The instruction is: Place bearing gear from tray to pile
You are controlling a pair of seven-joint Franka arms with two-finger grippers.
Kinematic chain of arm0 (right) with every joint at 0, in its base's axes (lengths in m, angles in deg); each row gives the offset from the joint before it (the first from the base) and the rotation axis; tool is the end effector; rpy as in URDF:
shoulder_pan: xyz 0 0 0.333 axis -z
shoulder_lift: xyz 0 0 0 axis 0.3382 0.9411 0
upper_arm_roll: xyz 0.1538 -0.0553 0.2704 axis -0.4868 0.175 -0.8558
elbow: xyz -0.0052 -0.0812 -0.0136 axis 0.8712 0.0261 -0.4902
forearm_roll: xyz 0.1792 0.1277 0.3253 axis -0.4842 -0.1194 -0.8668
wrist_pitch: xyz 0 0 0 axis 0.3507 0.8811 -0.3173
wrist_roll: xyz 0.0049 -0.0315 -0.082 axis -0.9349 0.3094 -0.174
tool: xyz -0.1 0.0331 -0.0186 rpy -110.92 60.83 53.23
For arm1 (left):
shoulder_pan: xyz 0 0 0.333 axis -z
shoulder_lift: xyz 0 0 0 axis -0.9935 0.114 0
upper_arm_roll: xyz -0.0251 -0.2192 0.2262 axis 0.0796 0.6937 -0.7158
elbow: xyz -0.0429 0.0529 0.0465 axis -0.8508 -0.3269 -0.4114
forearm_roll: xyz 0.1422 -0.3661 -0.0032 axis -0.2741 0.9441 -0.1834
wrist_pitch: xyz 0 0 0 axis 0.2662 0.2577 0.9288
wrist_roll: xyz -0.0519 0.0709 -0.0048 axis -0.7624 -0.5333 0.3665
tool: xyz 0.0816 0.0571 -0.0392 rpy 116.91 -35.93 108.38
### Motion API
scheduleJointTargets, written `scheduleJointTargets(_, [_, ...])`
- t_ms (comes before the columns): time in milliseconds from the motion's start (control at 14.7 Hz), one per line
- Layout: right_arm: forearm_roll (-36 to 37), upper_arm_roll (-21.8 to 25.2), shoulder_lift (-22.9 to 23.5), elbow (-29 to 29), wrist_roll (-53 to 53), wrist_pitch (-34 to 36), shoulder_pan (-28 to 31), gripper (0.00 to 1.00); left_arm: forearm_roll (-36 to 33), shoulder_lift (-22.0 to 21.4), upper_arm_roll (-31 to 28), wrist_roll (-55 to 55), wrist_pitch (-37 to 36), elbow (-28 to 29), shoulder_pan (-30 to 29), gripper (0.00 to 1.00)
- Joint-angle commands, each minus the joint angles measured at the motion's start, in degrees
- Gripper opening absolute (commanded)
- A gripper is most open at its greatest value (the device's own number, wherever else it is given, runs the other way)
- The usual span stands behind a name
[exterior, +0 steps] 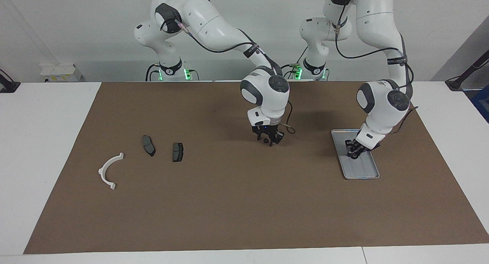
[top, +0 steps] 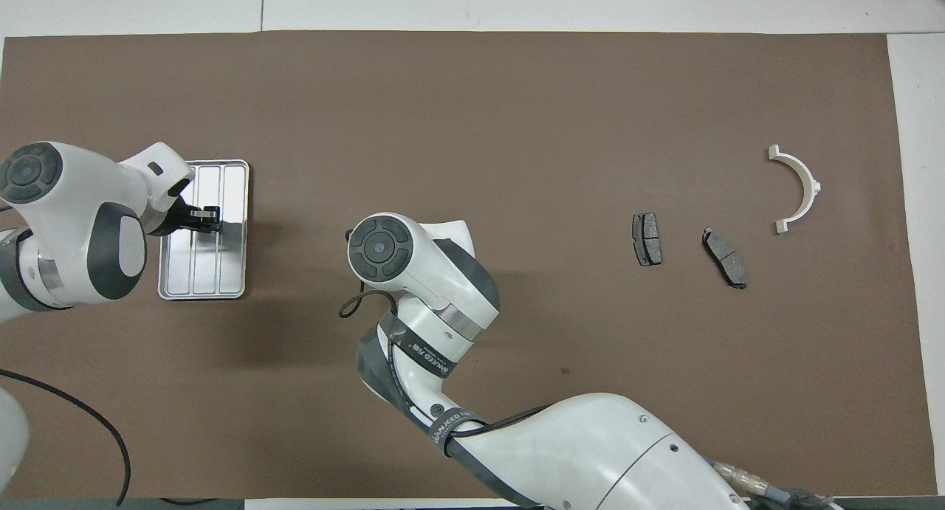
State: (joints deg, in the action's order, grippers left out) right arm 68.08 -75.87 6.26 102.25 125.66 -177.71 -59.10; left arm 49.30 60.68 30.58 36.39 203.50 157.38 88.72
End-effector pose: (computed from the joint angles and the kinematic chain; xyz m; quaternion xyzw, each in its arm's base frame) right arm 0.5241 0.4825 0.2892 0.9593 -0.2810 0.0232 0.0160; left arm 0.5933 0.0004 0.3030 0.9994 -0.0337 0.0106 0.0057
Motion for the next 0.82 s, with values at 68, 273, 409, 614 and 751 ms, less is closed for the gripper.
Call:
scheduleJointTargets(68, [0.53,-0.44,-0.15,0.56,-0.49,-0.04,0.75,0.0,0.62,-2.77,-0.54,-0.08,-15.12,-9.61,-0.16,0.0])
scheduleJointTargets(273, [1.05,-0.35,-0.24,0.39,-2.59,1.36,1.19,0.0,0.97,-3.55,-0.54,1.05,-21.32,-14.75,0.27,0.0])
scheduleJointTargets(409, [1.14,0.0,-2.24,-0.84,-8.63,6.61,3.28,0.0,1.41,-4.61,-0.54,2.55,-21.59,-14.57,0.62,0.0])
scheduleJointTargets(614, [-0.17,-0.43,-8.56,-4.0,-29.16,18.47,13.64,0.0,1.41,-4.97,-0.45,3.25,-20.89,-13.87,0.71,0.0])
scheduleJointTargets(751, [-2.71,-0.26,-12.61,-5.23,-44.1,23.41,20.4,0.0,1.32,-5.05,-0.02,5.52,-21.15,-13.7,1.93,0.0])
